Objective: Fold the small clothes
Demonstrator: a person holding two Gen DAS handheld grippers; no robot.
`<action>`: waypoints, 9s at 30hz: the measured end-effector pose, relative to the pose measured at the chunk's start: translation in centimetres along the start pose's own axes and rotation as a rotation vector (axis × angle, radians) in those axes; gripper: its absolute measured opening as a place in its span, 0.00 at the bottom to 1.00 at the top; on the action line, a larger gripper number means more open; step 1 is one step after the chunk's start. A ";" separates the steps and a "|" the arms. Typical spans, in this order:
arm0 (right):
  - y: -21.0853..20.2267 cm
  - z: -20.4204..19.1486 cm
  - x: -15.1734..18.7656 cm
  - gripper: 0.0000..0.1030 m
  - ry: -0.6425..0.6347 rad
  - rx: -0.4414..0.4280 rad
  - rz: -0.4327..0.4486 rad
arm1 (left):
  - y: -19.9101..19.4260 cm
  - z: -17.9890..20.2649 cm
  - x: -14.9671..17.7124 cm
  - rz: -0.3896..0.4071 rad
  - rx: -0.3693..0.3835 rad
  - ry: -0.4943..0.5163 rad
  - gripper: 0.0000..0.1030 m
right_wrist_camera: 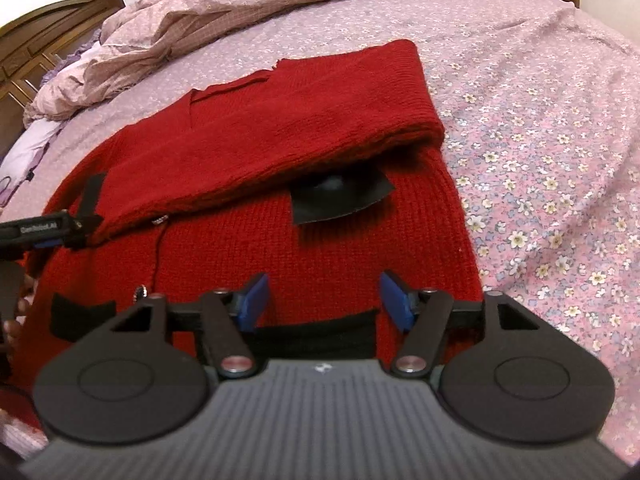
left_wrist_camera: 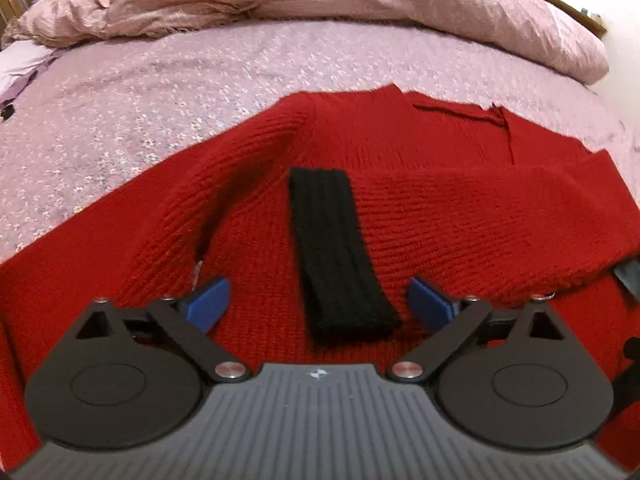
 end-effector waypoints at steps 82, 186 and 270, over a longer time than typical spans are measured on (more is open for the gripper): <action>-1.3 -2.9 -6.7 0.68 -0.068 -0.003 0.257 | -6.8 -8.9 -5.8 0.169 -0.310 0.081 0.87; -4.1 -4.4 -0.1 0.68 -0.019 -0.013 0.174 | -0.3 7.8 -6.9 -0.063 0.210 -0.125 0.44; 3.2 -11.9 -0.6 0.59 0.124 -0.259 0.041 | -3.2 -5.2 1.7 -0.070 -0.150 -0.108 0.92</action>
Point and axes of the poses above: each gripper's, at about its wrist camera, not at the fingertips, and y roughly the way its jaws point, z to its right, x to its underside, the point moved 4 cm from there along y, roughly the way its jaws point, and after that the axes turned 8 degrees about z, right-handed, at the moved point
